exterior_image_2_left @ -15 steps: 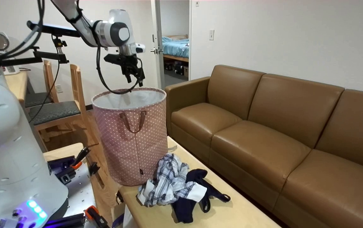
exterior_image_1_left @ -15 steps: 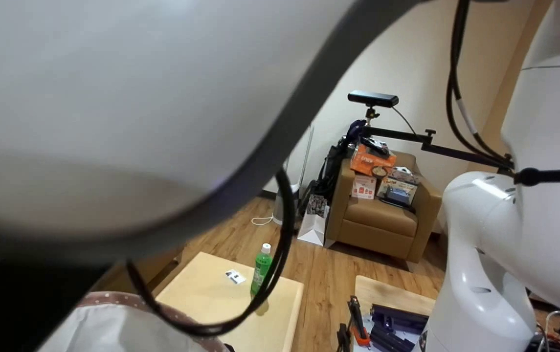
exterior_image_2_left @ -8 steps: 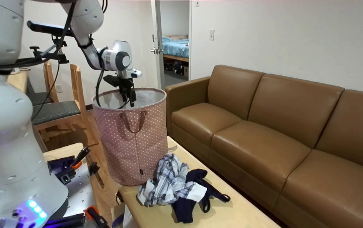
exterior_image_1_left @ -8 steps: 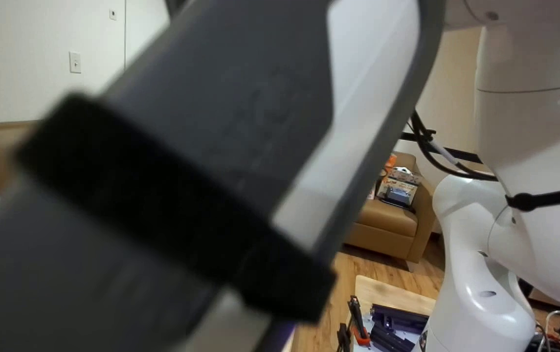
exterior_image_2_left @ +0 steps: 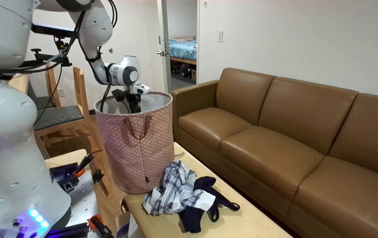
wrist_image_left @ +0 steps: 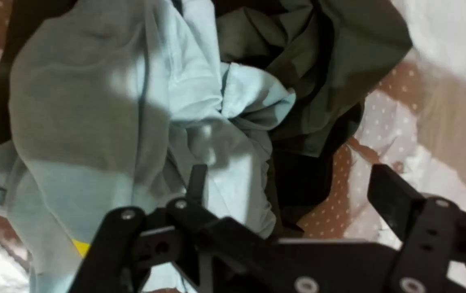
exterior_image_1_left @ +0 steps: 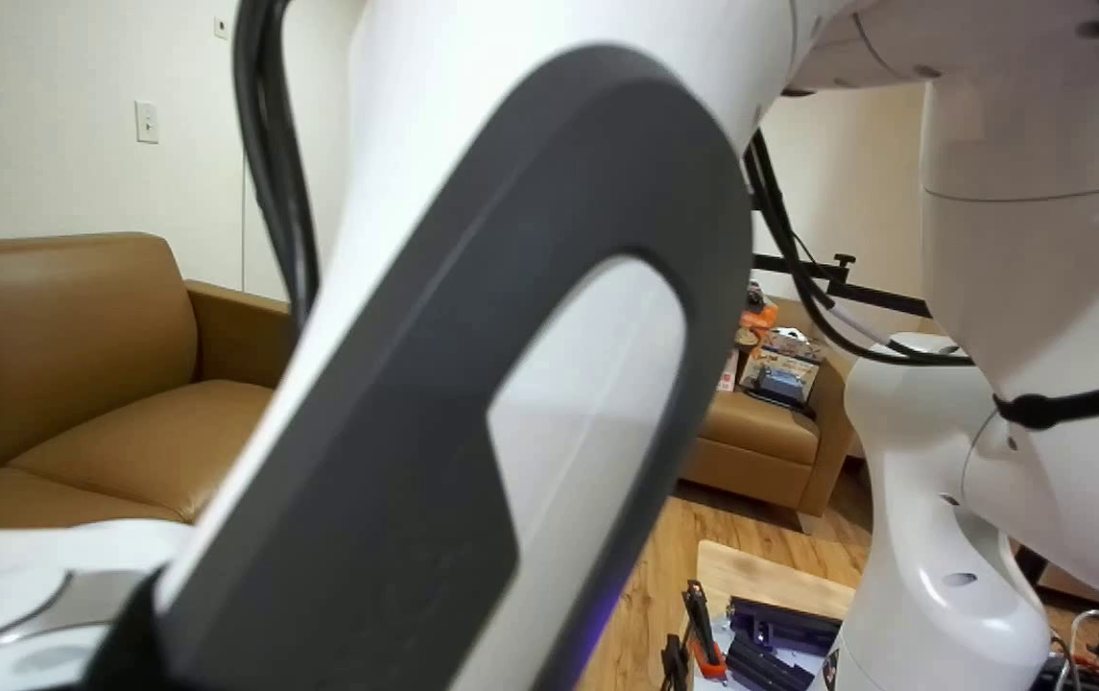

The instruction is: Remove the blue shirt from the laundry hamper and put it on the table

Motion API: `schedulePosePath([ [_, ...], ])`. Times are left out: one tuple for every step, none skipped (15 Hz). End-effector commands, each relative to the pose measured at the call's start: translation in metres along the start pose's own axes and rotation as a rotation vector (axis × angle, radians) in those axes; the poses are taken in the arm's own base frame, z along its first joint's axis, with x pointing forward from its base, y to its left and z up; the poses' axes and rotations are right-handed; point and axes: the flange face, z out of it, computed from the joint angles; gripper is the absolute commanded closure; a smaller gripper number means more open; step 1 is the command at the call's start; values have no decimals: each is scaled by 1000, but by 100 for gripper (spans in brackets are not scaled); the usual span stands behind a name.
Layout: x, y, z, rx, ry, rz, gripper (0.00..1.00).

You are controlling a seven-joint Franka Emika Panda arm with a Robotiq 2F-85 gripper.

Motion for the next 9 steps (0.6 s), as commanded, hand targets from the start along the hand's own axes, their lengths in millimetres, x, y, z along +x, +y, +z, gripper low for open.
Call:
schedulePosePath([
  [-13,20,15,0,-15,95,0],
  [-16,28,19,-3,-12,101,0],
  [-18,32,23,0,-9,104,0],
  [-22,40,28,1,-5,104,0],
  [-25,46,31,6,1,103,0],
  [-28,55,34,1,5,113,0],
  [-29,61,37,2,12,121,0],
  [-31,73,37,12,27,135,0],
  [-32,78,38,17,36,146,0],
])
